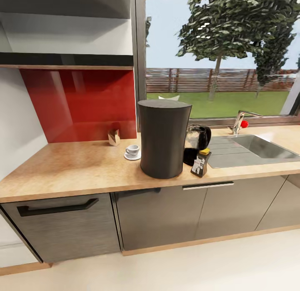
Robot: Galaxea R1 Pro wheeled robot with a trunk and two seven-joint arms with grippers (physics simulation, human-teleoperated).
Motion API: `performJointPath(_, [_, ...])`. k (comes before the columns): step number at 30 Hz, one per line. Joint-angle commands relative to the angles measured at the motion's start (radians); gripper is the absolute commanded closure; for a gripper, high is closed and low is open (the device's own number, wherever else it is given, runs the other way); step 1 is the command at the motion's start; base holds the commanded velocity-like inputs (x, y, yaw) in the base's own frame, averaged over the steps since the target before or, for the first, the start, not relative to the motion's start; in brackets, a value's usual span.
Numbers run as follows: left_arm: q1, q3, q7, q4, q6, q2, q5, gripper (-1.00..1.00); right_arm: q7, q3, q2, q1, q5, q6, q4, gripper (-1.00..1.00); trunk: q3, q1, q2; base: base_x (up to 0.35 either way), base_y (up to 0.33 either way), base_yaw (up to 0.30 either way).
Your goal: Set up a coffee station on the kitchen countertop: keep the coffee maker on the countertop, move the bottle of coffee from the kitchen shelf to the counter next to the coffee maker, place a paper coffee filter on top of the coffee maker, put the saucer next to the coffee maker with the coffee cup on the saucer, and place the electric kettle next to the coffee maker.
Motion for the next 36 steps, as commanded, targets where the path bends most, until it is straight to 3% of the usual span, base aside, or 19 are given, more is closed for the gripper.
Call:
performJointPath(1, [-0.001,0.004,-0.003,0.002,-0.003,-0.001,-0.002,-1.00,-0.002,0.010,0.000,-0.001,-0.008,-0.005,0.001,-1.00,-0.001,0.000,-0.001,0.181,-0.158,0.000])
performJointPath(10, [-0.001,0.003,-0.002,0.002,-0.003,-0.001,-0.002,-1.00,-0.006,0.010,0.001,-0.001,-0.008,-0.009,0.001,-1.00,-0.001,0.000,-0.001,0.222,-0.226,0.022])
performJointPath(20, [-0.001,0.003,-0.003,0.002,-0.003,-0.003,-0.002,-1.00,-0.014,0.009,0.002,-0.001,-0.007,-0.011,0.001,-1.00,-0.001,0.000,-0.001,0.111,-0.187,0.229])
performJointPath(23, [-0.001,0.003,-0.002,0.002,-0.003,-0.003,-0.002,-1.00,-0.065,0.013,0.005,-0.001,-0.005,-0.012,0.001,-1.00,-0.001,0.000,-0.001,0.011,-0.024,0.113])
performJointPath(25, [-0.001,0.002,-0.001,0.002,-0.003,-0.003,-0.002,-1.00,-0.149,0.015,0.007,-0.001,-0.005,-0.011,0.001,-1.00,-0.001,0.000,-0.001,0.005,-0.011,0.051])
performJointPath(26, [-0.001,0.000,0.000,0.000,-0.003,-0.004,-0.003,-1.00,-0.360,0.014,0.029,-0.001,-0.005,-0.010,0.016,-1.00,-0.001,0.000,-0.001,0.001,-0.003,0.012])
performJointPath(30, [-0.001,0.000,0.000,-0.001,-0.004,-0.024,-0.003,-1.00,-0.433,0.014,0.050,-0.001,-0.006,-0.010,0.107,-1.00,-0.001,0.000,-0.001,0.001,-0.001,0.006])
performJointPath(36, [-0.001,-0.002,-0.001,-0.003,-0.005,-0.043,-0.005,-1.00,-0.456,0.014,0.106,-0.001,-0.007,-0.010,0.167,-1.00,-0.001,0.000,-0.001,0.000,0.000,0.001])
